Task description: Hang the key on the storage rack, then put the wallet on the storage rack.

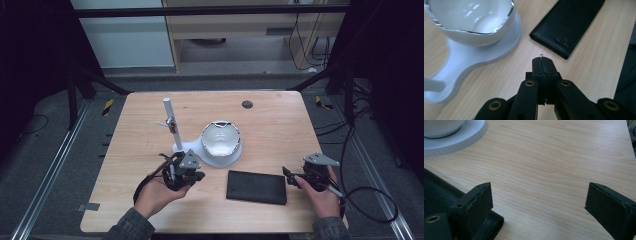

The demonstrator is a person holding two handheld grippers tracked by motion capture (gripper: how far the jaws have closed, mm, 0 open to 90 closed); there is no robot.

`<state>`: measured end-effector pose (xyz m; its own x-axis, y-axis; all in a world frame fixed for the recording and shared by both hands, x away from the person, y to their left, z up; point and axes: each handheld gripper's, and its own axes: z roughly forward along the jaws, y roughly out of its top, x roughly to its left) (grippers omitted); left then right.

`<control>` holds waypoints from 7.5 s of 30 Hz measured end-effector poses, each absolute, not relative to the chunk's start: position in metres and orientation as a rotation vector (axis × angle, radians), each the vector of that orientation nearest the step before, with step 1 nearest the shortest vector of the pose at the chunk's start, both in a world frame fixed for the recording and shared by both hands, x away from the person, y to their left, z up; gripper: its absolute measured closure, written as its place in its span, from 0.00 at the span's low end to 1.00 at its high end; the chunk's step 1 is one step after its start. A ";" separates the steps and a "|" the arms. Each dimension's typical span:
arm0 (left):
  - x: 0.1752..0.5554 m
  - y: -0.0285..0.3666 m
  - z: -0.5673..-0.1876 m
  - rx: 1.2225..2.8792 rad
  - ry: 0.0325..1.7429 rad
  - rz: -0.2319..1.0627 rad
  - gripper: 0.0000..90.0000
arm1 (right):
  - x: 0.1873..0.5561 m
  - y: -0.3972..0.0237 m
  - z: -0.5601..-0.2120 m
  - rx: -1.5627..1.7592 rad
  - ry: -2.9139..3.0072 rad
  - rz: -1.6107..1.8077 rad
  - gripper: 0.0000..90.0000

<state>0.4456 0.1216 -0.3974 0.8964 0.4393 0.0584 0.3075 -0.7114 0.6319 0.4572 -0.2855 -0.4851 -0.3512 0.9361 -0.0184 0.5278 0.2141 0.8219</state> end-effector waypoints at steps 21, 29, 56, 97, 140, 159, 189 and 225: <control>0.448 0.085 -0.456 2.450 0.526 0.198 1.00 | 0.447 -0.270 -0.478 1.260 1.989 1.039 0.08; 0.443 0.085 -0.460 2.459 0.541 0.191 1.00 | 0.447 -0.269 -0.480 1.254 2.007 1.023 0.09; 0.436 0.067 -0.476 2.501 0.490 0.144 1.00 | 0.447 -0.269 -0.481 1.272 2.023 1.027 0.10; 0.439 0.062 -0.478 2.453 0.484 0.105 1.00 | 0.443 -0.265 -0.476 1.252 2.021 1.069 0.10; 0.463 0.052 -0.449 2.319 0.534 0.147 0.99 | 0.420 -0.193 -0.453 0.691 2.526 0.814 0.22; 0.469 0.050 -0.444 2.305 0.555 0.126 0.99 | 0.432 -0.185 -0.464 0.626 2.524 0.715 0.42; 0.471 0.076 -0.424 2.196 0.654 0.218 0.51 | 0.436 -0.197 -0.441 0.489 2.442 0.733 0.94; 0.502 0.062 -0.429 2.170 0.551 0.010 0.63 | 0.420 -0.220 -0.391 0.462 2.265 1.167 0.94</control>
